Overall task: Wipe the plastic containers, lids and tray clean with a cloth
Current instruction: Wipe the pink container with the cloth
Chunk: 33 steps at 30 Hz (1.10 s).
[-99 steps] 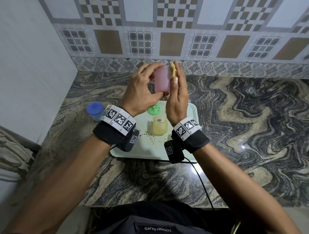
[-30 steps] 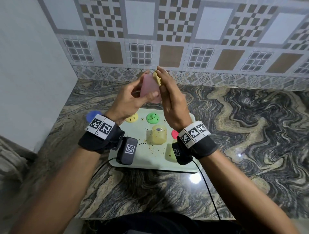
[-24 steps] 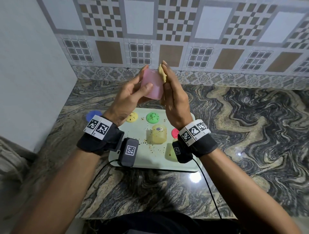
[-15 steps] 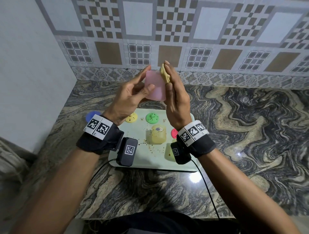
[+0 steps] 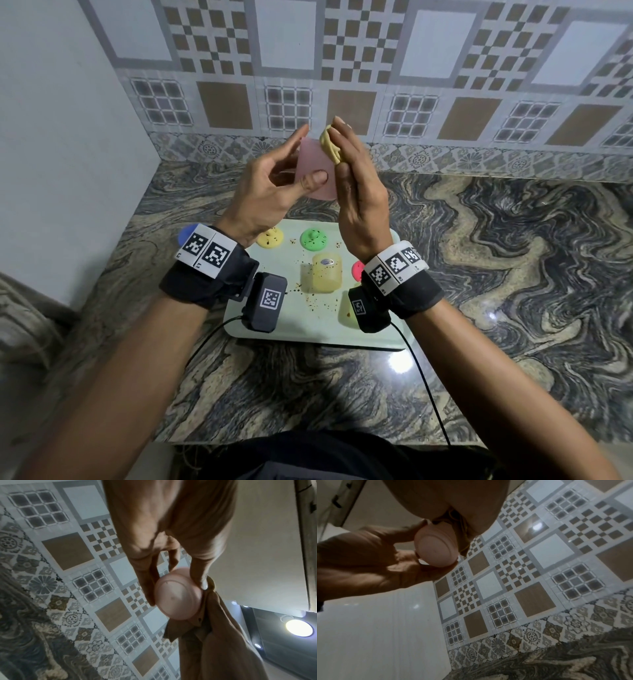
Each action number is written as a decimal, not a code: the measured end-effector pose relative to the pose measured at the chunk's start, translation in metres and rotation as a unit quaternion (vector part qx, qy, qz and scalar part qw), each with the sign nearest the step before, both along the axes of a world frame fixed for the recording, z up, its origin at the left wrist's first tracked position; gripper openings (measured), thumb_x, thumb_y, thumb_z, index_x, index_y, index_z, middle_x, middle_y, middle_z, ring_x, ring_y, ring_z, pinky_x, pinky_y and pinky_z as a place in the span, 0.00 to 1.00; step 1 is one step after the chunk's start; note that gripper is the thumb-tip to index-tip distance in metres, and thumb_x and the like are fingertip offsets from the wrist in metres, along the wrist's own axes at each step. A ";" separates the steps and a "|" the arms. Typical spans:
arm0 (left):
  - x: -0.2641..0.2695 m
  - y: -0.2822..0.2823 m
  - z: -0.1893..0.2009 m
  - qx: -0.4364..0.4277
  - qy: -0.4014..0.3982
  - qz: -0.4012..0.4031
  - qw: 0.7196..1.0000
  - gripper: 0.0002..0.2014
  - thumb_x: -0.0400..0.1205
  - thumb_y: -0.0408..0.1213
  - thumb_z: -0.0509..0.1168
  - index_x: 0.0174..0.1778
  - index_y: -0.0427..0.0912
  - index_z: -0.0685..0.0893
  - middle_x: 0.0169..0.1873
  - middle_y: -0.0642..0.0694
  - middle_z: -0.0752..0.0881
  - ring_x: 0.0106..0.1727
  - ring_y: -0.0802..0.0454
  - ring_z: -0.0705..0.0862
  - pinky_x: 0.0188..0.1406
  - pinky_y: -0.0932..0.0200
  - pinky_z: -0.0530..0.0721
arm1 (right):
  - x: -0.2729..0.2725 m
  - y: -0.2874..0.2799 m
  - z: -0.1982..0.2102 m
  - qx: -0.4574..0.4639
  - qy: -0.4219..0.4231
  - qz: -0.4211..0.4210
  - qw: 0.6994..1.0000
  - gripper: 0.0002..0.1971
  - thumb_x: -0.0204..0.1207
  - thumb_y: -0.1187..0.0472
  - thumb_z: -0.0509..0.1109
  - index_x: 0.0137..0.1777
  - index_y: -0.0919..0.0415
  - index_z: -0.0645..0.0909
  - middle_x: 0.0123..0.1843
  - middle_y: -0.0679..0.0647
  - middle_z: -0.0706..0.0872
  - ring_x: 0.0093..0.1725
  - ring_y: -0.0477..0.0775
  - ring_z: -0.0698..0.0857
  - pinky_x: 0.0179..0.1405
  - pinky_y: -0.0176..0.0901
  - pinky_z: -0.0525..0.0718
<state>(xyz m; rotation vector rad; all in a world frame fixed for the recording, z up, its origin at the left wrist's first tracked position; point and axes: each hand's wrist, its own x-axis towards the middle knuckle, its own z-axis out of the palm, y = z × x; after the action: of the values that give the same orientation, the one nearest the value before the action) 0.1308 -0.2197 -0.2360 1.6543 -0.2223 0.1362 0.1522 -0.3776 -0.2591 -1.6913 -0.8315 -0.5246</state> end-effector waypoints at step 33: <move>-0.002 -0.006 -0.028 -0.050 0.113 -0.032 0.992 0.33 0.78 0.44 0.72 0.79 0.44 0.71 0.67 0.48 0.84 0.69 0.51 0.82 0.71 0.51 0.78 | -0.006 -0.007 -0.035 -0.015 0.070 -0.050 0.996 0.20 0.88 0.68 0.53 0.79 0.69 0.68 0.81 0.63 0.70 0.84 0.57 0.64 0.84 0.52 0.62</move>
<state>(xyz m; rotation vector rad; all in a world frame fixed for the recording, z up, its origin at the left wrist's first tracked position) 0.1289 -0.2258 -0.2640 1.5470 -0.0946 -0.0879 0.1465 -0.3851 -0.2938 -1.7820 -0.6605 -0.4577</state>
